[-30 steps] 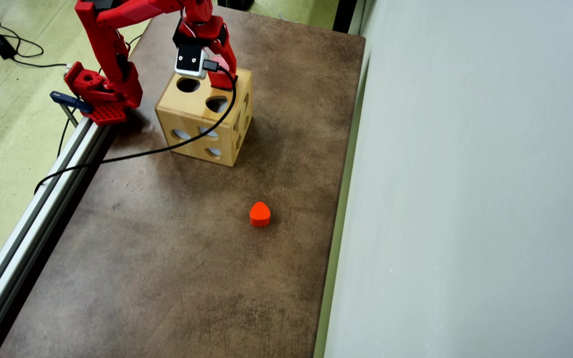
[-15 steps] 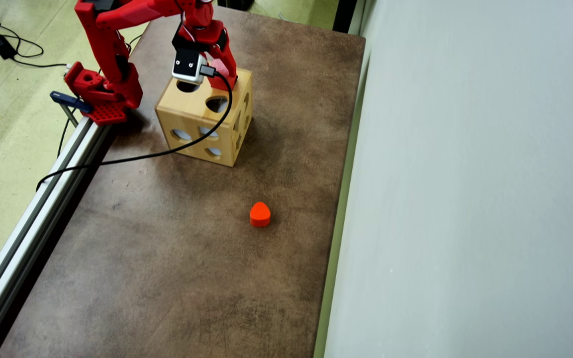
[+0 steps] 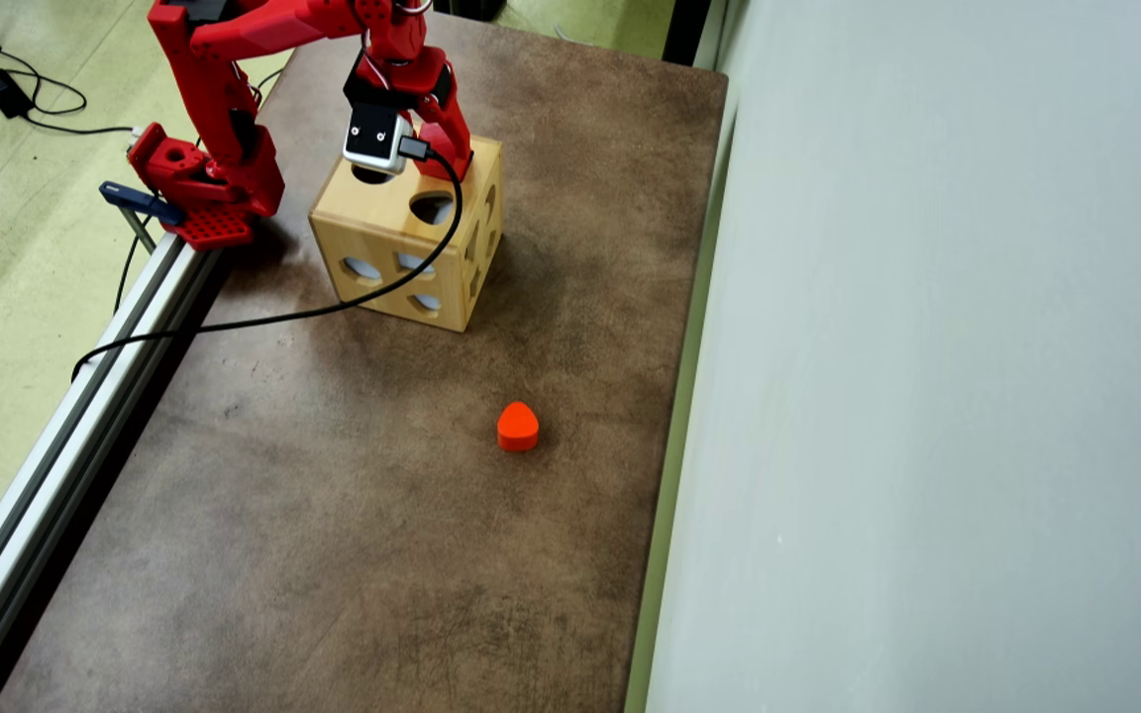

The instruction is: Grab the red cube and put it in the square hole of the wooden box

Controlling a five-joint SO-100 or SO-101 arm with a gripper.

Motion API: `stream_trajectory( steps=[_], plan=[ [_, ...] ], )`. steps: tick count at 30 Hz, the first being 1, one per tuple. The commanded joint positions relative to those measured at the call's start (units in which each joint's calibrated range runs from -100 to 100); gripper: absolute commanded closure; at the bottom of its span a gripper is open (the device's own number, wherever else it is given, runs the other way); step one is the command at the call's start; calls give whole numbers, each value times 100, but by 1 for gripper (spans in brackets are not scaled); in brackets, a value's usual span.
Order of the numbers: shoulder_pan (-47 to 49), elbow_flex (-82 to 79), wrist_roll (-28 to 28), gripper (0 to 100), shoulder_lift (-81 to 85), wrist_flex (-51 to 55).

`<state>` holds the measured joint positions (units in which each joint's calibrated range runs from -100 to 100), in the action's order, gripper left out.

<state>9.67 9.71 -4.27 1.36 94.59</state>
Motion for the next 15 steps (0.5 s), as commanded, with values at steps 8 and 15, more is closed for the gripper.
stream_trajectory(
  steps=[8, 15],
  plan=[
    [-97, 49, 44, 85, 132, 10],
    [-105, 22, 39, 69, 319, 18]
  ],
)
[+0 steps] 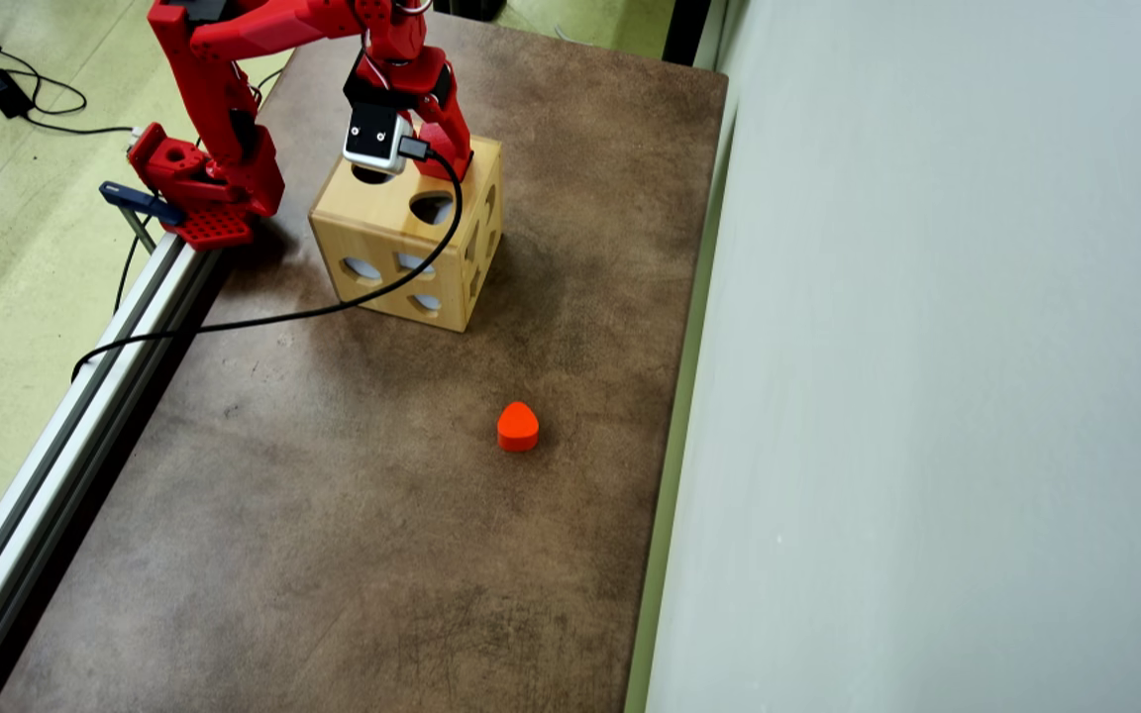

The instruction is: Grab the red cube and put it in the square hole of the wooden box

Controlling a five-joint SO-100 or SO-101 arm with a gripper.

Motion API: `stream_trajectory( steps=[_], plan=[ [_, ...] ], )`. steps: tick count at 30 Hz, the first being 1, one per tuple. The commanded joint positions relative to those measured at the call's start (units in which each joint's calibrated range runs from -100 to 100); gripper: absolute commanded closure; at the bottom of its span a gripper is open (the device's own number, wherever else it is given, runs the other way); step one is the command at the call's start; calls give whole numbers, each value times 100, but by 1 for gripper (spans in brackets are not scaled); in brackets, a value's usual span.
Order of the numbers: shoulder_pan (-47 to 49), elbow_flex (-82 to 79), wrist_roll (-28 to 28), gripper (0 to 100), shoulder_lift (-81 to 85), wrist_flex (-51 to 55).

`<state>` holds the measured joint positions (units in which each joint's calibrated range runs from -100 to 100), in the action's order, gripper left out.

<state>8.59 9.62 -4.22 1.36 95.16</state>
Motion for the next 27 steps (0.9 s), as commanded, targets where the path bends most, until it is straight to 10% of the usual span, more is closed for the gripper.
stream_trajectory(
  steps=[1, 17, 27],
  plan=[
    [3, -5, 34, 68, 412, -38],
    [10, -22, 34, 70, 1380, -38],
    [3, -22, 29, 98, 1372, -46]
  ],
)
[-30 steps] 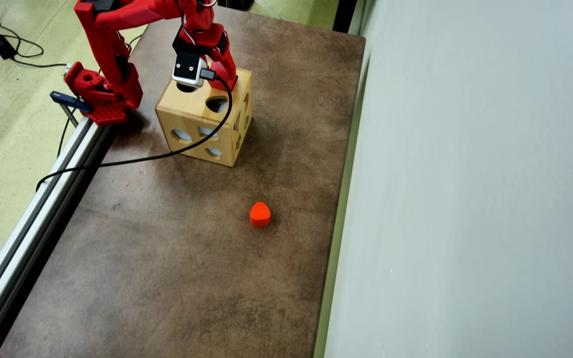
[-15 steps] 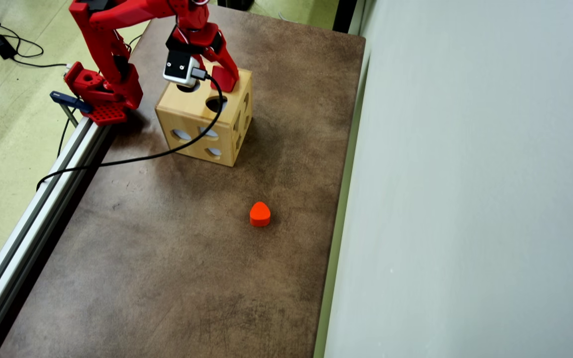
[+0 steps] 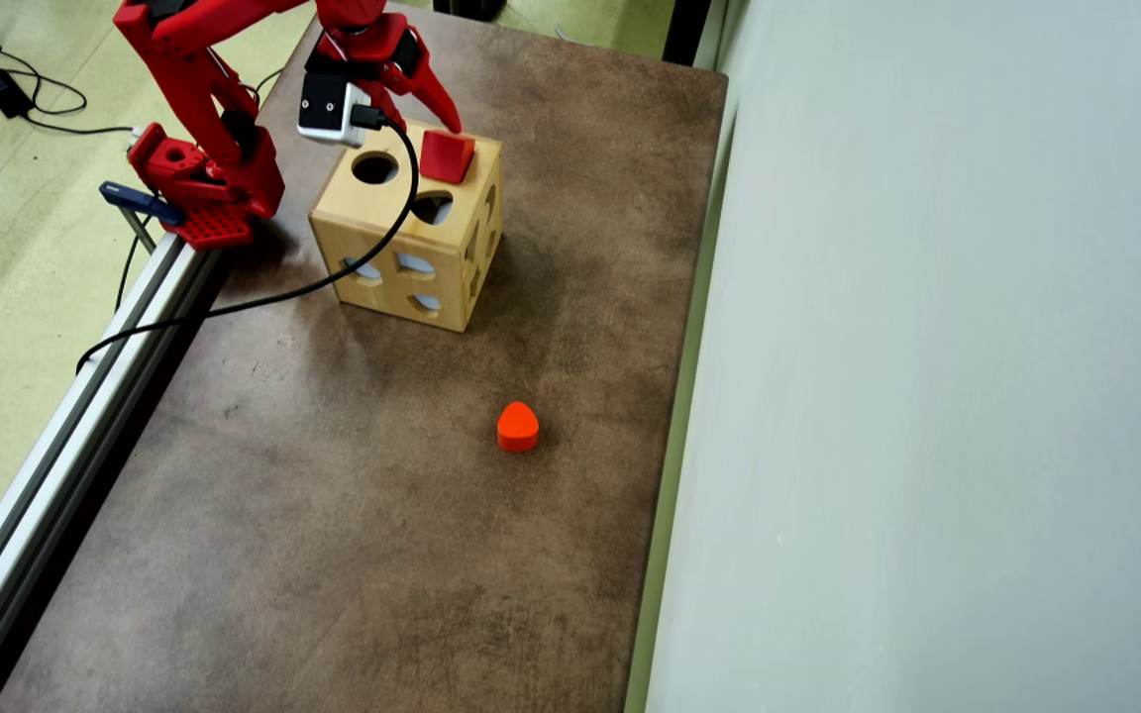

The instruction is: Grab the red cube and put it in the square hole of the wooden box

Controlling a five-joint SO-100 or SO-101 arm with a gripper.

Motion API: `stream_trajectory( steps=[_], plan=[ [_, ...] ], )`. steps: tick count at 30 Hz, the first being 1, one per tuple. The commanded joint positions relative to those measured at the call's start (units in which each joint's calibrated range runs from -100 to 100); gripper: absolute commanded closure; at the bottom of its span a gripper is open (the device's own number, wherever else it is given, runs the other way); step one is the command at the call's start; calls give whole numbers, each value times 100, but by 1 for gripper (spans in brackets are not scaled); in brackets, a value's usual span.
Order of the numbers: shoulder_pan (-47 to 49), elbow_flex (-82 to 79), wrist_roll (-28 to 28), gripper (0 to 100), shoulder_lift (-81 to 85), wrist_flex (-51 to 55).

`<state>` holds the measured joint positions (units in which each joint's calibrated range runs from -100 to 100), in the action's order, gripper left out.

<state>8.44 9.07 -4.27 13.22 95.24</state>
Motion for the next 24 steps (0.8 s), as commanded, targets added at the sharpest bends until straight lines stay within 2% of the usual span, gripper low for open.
stream_trajectory(
  steps=[1, 15, 24],
  plan=[
    [25, 32, 34, 98, 185, -55],
    [3, 32, 39, 98, -239, -55],
    [-540, 121, 34, 98, -757, -63]
  ],
)
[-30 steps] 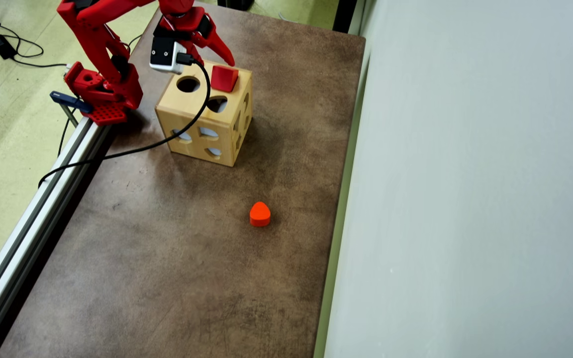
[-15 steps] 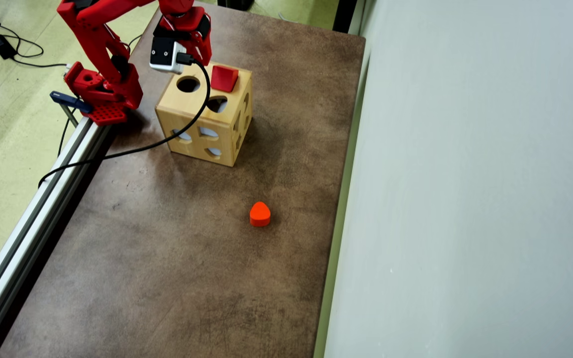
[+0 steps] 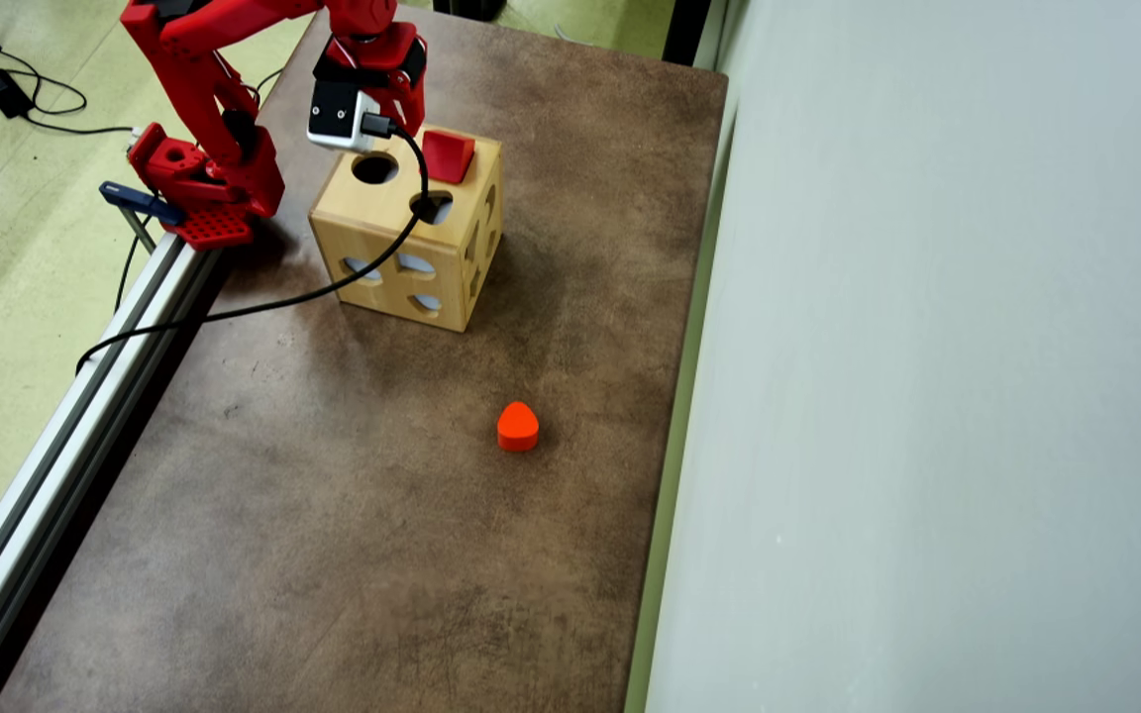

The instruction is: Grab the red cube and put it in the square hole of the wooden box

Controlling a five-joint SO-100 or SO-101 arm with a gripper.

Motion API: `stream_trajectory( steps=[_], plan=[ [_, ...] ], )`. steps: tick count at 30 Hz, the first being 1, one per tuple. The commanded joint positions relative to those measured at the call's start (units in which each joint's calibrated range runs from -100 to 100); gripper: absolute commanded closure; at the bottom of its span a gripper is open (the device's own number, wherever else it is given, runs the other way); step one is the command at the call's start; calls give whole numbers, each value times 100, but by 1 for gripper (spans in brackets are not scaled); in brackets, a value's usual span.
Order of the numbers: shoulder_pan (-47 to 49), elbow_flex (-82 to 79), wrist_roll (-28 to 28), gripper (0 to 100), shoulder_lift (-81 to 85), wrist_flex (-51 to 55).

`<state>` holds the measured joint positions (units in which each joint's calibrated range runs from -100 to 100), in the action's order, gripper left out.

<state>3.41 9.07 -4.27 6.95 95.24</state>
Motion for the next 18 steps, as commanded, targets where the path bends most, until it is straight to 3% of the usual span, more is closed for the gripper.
stream_trajectory(
  steps=[1, 18],
  plan=[
    [-37, 130, 34, 98, -164, -63],
    [268, 94, 44, 98, -173, -585]
  ],
)
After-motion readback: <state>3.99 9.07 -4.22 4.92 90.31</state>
